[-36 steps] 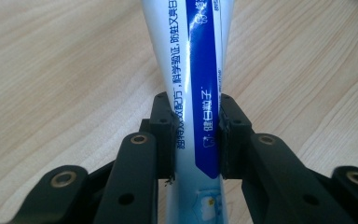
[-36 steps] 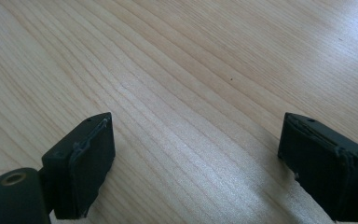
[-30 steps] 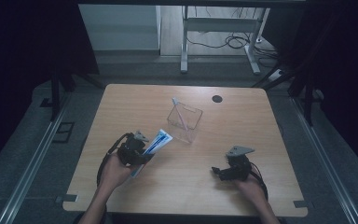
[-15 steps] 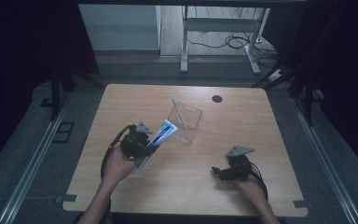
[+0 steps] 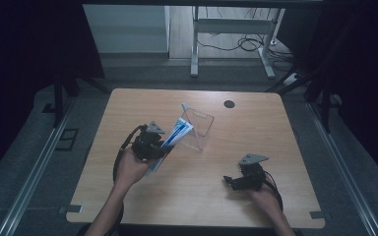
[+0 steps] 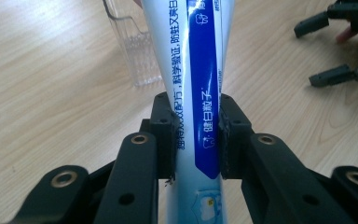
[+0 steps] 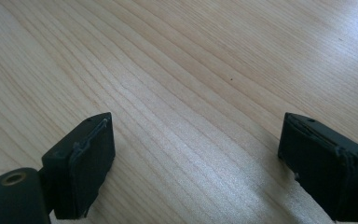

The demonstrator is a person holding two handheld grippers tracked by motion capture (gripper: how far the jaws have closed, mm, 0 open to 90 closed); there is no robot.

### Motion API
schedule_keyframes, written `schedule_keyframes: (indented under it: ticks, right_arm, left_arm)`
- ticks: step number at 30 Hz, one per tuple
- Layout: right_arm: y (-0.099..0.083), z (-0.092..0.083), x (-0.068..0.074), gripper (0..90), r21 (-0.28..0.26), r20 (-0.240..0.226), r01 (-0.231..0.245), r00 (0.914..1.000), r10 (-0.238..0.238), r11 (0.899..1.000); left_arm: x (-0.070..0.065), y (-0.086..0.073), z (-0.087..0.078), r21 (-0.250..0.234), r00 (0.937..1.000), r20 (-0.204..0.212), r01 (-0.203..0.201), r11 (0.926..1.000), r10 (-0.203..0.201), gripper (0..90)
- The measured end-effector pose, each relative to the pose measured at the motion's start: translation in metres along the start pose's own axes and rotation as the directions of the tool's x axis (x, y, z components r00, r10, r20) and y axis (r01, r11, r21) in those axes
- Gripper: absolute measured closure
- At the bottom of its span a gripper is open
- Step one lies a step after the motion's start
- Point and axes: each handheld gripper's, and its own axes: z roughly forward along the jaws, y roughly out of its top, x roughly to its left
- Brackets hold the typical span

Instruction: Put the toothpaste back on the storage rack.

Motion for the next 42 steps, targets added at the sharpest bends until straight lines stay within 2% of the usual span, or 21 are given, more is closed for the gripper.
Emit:
schedule_keyframes:
  ticks: [12, 19, 28, 42]
  right_arm:
    - [0.0, 0.0, 0.0, 10.5, -0.002, 0.002, 0.001, 1.0, -0.001, 1.0]
    - [0.0, 0.0, 0.0, 10.5, -0.002, 0.002, 0.001, 1.0, -0.001, 1.0]
    - [0.0, 0.0, 0.0, 10.5, -0.002, 0.001, 0.0, 1.0, 0.0, 1.0]
    - [0.0, 0.0, 0.0, 10.5, -0.001, 0.001, 0.001, 1.0, -0.001, 1.0]
  left_arm:
    - [0.009, 0.012, 0.001, -0.082, 0.9996, -0.011, 0.023, 0.9964, -0.024, 72.3]
    - [0.015, 0.019, 0.005, -0.128, 0.9986, 0.006, 0.052, 0.9904, -0.052, 72.3]
    - [0.022, 0.03, 0.012, -0.172, 0.9971, 0.004, 0.075, 0.9823, -0.075, 72.3]
    - [0.022, 0.056, 0.024, -0.201, 0.9978, -0.022, 0.057, 0.978, -0.063, 72.2]
